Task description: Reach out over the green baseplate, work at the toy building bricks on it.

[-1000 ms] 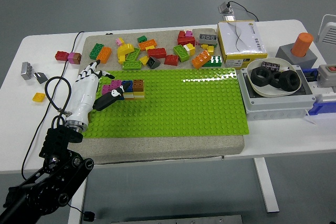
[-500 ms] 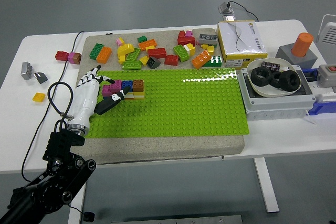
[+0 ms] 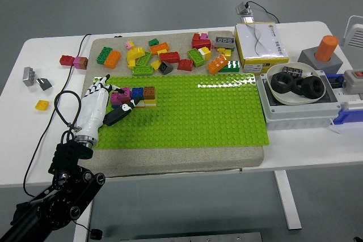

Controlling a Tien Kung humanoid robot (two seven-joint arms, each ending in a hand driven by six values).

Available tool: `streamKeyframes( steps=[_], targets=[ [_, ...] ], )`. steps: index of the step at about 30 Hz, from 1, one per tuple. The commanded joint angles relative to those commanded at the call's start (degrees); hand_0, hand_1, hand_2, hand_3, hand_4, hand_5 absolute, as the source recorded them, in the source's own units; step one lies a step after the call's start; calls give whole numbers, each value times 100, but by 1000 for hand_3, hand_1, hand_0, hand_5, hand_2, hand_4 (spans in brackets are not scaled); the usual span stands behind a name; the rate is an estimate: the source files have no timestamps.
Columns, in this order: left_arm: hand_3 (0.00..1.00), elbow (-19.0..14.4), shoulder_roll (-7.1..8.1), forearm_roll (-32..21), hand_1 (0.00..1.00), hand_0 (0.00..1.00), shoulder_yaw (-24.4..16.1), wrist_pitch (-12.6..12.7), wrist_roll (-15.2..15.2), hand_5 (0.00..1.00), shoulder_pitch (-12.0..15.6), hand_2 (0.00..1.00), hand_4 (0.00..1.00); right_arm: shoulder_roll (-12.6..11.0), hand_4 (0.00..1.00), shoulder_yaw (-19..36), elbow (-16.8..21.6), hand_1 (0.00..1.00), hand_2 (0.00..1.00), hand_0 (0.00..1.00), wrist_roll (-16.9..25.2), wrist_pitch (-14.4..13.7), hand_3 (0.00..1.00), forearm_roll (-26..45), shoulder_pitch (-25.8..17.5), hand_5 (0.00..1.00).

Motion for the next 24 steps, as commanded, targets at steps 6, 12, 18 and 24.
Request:
streamKeyframes(
  steps=[6,12,18,24],
  targets=[
    [599,51,-32,-8,995,998,43,-24,-8,998,-15,998,998,11,635,-3,0,558,617,591,5,1,645,16,4,729],
    [601,75,-45,-17,990,998,89,-52,-12,998,-41,998,998,18,635,-8,0,556,617,591,5,0,645,29,4,730],
    [601,79,-48,-1,990,998,103,-67,-3,998,-44,998,998,20,635,-16,0,556,617,591,8,3,645,35,4,730],
    [601,-51,-37,48,988,998,-26,-64,-13,998,-27,998,998,20,635,-21,0,556,617,592,6,4,645,38,-6,729]
  ],
)
